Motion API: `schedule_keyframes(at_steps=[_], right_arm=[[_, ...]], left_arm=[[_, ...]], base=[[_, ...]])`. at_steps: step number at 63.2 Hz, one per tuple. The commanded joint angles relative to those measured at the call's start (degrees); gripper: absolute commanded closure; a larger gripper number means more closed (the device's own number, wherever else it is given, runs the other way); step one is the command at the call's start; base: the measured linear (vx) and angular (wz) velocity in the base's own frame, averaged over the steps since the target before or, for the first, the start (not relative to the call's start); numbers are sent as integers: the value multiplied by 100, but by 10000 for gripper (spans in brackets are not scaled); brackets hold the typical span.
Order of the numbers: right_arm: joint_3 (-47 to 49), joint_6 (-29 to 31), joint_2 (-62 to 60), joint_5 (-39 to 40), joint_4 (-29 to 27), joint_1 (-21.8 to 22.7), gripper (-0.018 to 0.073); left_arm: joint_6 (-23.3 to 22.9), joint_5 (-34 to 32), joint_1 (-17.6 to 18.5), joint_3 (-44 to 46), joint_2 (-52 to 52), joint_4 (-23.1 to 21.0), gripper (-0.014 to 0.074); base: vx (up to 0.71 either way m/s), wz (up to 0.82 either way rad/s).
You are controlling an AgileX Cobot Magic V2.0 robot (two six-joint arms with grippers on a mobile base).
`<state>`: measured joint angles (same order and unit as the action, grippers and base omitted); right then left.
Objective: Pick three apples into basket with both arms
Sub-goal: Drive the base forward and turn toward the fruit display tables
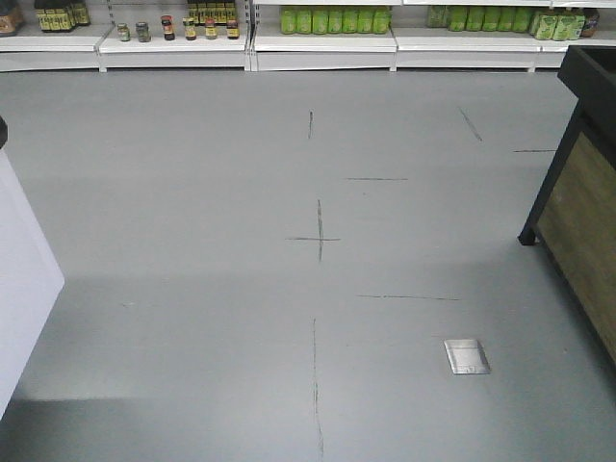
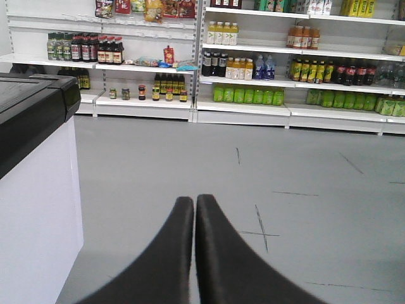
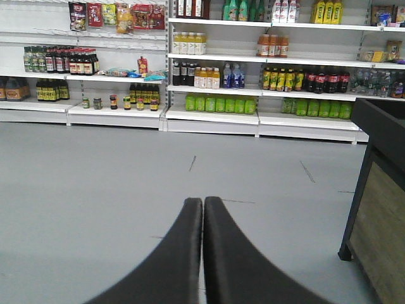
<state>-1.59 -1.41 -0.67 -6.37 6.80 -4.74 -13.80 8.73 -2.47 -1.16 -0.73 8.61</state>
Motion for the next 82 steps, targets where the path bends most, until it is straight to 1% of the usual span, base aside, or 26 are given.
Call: schedule_keyframes(at_steps=[1,40,82], right_arm=[[-79,41,-69,409,50,26,568],[-79,41,-69,409,50,26,568],[-79,41,-69,409,50,26,568]], left_arm=[[-65,-455,34,101,-77,-31,602],[-65,-455,34,101,-77,-31,602],[-65,-455,34,101,-77,-31,602]], base=[[19,-5],[19,-14],[15,-31]])
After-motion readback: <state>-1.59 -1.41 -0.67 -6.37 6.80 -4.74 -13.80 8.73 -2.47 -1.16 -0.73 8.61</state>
